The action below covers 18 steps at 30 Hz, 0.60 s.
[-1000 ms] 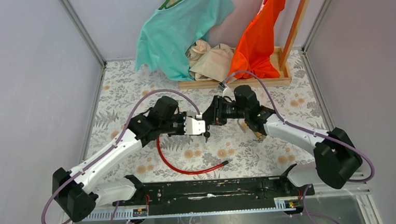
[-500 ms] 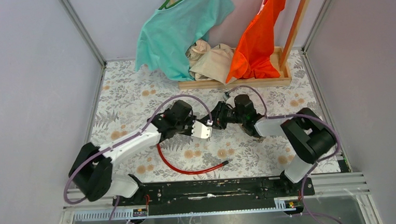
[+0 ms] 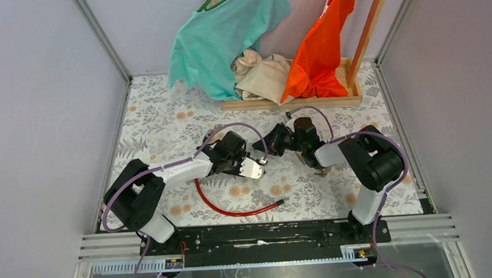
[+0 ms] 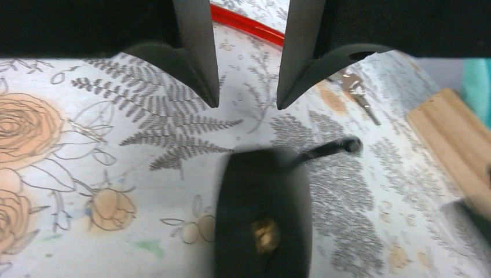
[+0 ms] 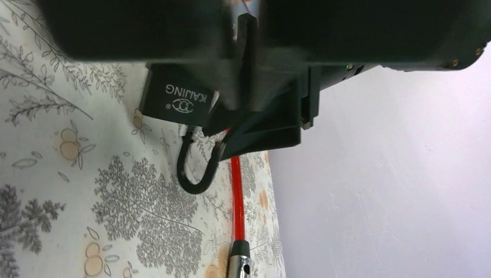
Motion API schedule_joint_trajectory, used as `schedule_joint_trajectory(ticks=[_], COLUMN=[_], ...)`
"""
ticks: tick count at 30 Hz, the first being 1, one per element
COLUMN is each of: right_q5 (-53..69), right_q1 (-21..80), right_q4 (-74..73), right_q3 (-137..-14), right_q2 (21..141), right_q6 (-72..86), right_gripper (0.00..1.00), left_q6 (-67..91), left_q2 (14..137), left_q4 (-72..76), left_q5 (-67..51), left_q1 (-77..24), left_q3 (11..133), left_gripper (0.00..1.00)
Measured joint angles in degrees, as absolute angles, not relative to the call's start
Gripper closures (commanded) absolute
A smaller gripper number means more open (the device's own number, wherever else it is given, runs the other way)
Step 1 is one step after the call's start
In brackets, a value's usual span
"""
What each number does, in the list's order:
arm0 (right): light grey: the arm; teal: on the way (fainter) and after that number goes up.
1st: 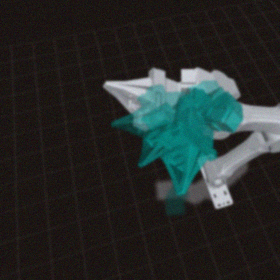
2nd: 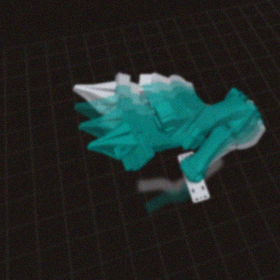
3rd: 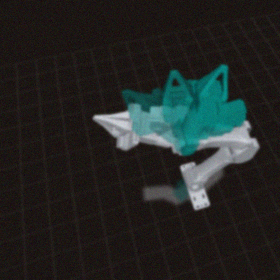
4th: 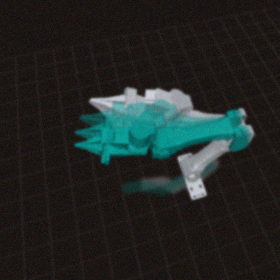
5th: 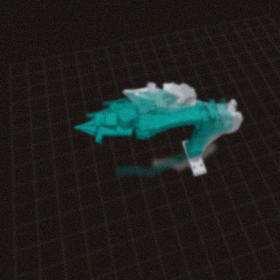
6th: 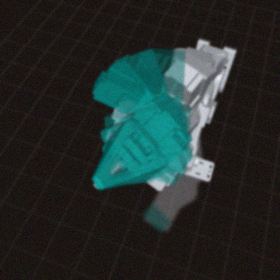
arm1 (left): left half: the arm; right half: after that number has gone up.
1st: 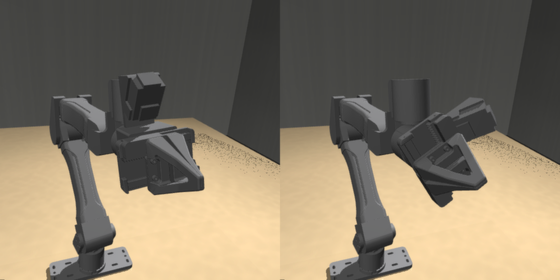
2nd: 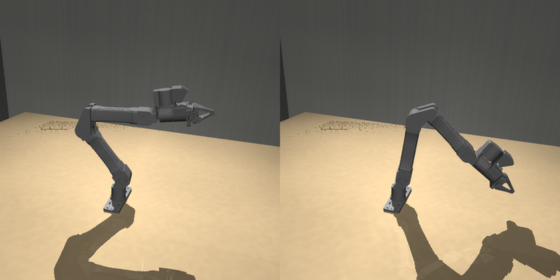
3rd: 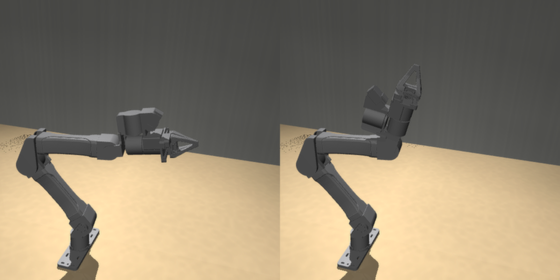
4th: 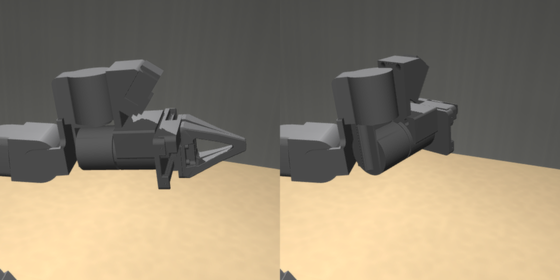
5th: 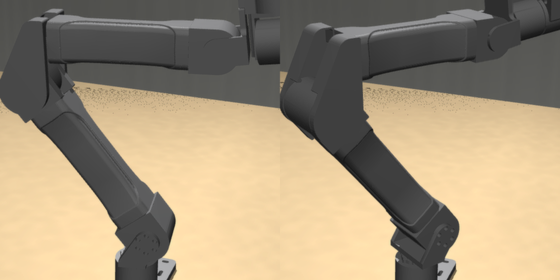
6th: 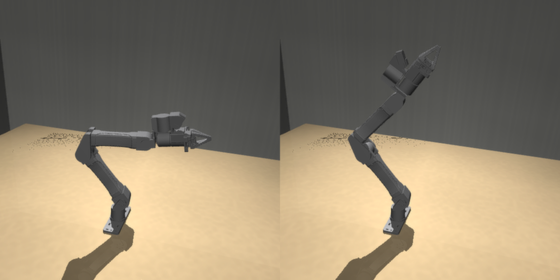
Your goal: Unlock with the key
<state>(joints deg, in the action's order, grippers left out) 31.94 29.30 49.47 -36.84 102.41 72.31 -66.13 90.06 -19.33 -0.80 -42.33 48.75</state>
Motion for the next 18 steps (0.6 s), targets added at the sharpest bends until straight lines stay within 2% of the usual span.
schedule_joint_trajectory(ticks=[12, 18], right_q5=[32.0, 30.9], right_q1=[29.1, 29.1], right_q4=[49.0, 37.3], right_q3=[-36.1, -37.7], right_q2=[103.3, 98.3], right_q6=[68.0, 59.3], right_gripper=[0.99, 0.61], left_q6=[-61.7, -55.5], left_q2=[89.8, 87.8], left_q4=[-19.4, -25.1], left_q5=[-0.7, -6.4], left_q1=[-42.1, -35.9], left_q3=[45.8, 51.7], left_gripper=[0.50, 0.45])
